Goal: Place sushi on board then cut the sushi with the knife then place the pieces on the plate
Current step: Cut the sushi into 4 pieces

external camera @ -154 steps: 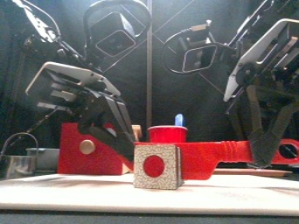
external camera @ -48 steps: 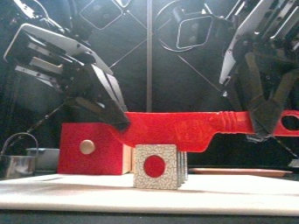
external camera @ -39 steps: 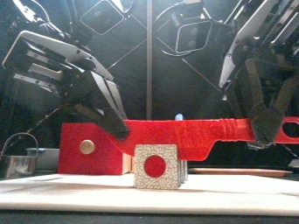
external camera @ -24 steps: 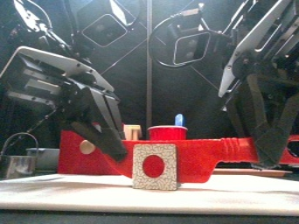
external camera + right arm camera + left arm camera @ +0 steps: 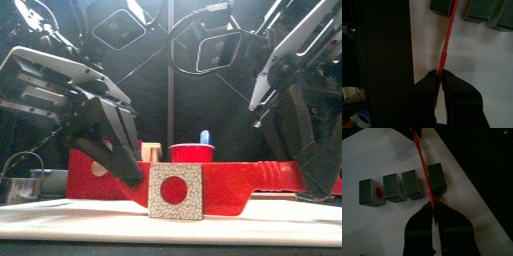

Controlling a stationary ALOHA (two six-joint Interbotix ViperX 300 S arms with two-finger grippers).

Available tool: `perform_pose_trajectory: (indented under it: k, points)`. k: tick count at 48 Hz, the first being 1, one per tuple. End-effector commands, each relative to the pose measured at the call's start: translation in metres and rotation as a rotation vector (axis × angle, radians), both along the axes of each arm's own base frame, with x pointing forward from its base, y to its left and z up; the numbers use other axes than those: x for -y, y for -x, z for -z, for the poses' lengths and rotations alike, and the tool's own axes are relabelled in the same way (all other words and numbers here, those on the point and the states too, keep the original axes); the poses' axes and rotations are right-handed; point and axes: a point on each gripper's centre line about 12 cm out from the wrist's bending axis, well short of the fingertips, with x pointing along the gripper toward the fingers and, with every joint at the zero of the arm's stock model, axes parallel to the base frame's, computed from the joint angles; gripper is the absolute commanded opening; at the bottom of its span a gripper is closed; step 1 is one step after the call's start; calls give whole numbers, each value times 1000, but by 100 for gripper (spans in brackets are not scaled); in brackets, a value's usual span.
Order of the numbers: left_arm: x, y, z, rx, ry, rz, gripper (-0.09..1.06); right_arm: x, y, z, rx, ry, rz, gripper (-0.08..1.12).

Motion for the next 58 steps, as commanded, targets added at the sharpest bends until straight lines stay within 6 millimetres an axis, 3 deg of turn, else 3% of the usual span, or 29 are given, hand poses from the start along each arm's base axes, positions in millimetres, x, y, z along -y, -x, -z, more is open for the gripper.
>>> perform_pose_trajectory:
  k: [1, 23, 27, 43, 58]
  points:
    - [-4, -4, -27, 77, 9, -2, 33, -2, -2, -31, 63, -9, -22, 36]
    - [-33, 2, -85, 231, -4, -33, 37, 25, 5, -81, 147, 55, -41, 36]
    - [-40, 2, -92, 254, 7, -58, 43, 29, 6, -81, 142, 65, -38, 36]
    - [-44, -1, -101, 332, 77, -111, 88, 39, 9, -79, 107, 65, -7, 36]
    - [-53, 12, -123, 519, 189, -192, 92, 47, 28, -84, 47, -133, 154, 36]
